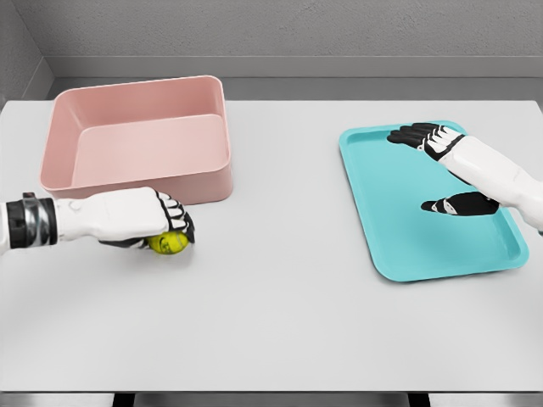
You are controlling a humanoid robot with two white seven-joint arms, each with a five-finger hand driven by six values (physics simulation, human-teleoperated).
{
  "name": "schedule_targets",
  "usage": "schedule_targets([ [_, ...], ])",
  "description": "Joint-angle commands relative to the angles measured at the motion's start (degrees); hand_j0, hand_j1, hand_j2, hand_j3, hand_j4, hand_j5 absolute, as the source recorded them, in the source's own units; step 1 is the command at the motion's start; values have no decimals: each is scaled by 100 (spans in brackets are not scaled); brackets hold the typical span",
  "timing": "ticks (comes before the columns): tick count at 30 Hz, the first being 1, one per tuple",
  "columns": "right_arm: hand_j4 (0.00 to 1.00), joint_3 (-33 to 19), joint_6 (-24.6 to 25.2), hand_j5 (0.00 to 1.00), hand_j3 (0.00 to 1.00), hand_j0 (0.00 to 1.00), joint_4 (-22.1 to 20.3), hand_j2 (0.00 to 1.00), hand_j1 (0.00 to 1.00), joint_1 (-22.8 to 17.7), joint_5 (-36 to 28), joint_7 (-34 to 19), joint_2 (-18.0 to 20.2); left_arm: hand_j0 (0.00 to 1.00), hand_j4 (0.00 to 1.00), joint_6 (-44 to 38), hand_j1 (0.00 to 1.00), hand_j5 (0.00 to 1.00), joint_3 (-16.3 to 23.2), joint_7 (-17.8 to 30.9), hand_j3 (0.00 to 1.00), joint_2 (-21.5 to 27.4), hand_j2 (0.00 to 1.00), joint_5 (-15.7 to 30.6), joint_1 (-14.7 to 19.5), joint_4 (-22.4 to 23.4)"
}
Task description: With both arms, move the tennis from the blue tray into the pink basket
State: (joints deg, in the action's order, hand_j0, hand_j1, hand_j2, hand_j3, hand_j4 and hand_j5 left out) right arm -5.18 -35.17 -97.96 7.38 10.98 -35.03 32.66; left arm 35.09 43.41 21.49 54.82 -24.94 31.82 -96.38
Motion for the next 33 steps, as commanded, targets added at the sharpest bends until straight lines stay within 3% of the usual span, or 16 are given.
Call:
schedule_targets([
  [1,100,-1,17,100,100,100,5,100,100,0,-43,3,4,54,54,-9,54,54,-34,-4,54,20,54,156,9,5],
  [13,100,-1,17,100,100,100,14,100,100,0,-43,3,4,54,54,-9,54,54,-43,-5,54,11,54,605,545,286],
  [25,100,-124,17,100,100,100,5,100,100,-97,-43,3,4,54,54,-9,54,54,-26,-5,54,-103,54,789,1046,954],
  [33,100,-124,17,100,100,100,5,100,100,-97,-43,3,4,54,54,-9,54,54,-26,-4,54,-454,54,833,1512,1912],
])
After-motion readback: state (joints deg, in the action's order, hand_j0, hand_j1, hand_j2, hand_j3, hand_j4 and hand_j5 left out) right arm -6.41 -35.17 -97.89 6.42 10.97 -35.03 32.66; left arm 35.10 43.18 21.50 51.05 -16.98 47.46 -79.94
